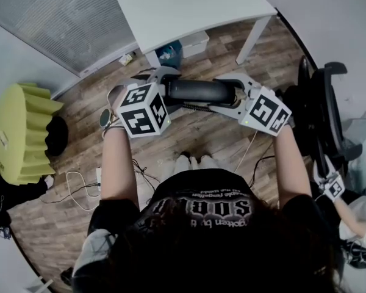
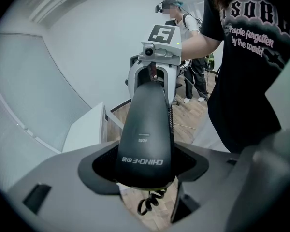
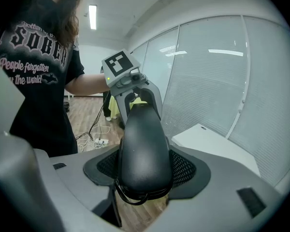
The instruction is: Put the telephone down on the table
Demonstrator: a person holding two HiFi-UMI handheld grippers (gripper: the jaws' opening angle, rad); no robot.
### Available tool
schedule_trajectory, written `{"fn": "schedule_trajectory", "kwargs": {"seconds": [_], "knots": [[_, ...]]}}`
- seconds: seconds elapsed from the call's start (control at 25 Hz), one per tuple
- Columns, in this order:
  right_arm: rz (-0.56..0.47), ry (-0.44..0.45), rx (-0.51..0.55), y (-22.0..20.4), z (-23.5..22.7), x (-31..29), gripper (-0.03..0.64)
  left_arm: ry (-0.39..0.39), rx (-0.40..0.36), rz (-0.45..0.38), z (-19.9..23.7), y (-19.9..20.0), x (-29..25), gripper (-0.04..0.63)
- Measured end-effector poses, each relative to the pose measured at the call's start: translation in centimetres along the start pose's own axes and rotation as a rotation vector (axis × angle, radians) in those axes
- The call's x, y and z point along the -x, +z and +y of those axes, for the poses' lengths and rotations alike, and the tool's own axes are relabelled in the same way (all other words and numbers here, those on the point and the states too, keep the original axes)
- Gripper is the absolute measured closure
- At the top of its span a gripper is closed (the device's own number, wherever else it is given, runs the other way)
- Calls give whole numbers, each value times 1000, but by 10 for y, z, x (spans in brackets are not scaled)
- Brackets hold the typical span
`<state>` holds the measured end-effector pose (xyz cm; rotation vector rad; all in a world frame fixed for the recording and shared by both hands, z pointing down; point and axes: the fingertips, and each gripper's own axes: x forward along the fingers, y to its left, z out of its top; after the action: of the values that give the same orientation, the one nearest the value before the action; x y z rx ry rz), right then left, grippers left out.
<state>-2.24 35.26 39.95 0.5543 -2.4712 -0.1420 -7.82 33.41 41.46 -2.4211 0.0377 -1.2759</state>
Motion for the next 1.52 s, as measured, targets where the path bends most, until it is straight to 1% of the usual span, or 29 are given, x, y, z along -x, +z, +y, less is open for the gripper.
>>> {"fn": "schedule_trajectory", "kwargs": {"seconds": [0.28,0.56,0.68,0.88,1.2,1.52], "knots": [[6,1,-1,8,-10,-17,333,2,-6,-11,14,-16,5,295],[-4,-19,-12,20,-24,-37,333,4,-23,-24,31,-35,11,295],[7,-23,-7,25,-27,-45,333,4,-29,-25,37,-43,15,295],[15,-18,-10,24,-37,-49,333,-2,-28,-34,47,-46,11,295],[25,-1,-16,15,-73,-64,333,-9,-12,-32,79,-57,-7,295],[15,12,-16,3,-132,-71,333,-7,6,-3,134,-59,-32,295]]}}
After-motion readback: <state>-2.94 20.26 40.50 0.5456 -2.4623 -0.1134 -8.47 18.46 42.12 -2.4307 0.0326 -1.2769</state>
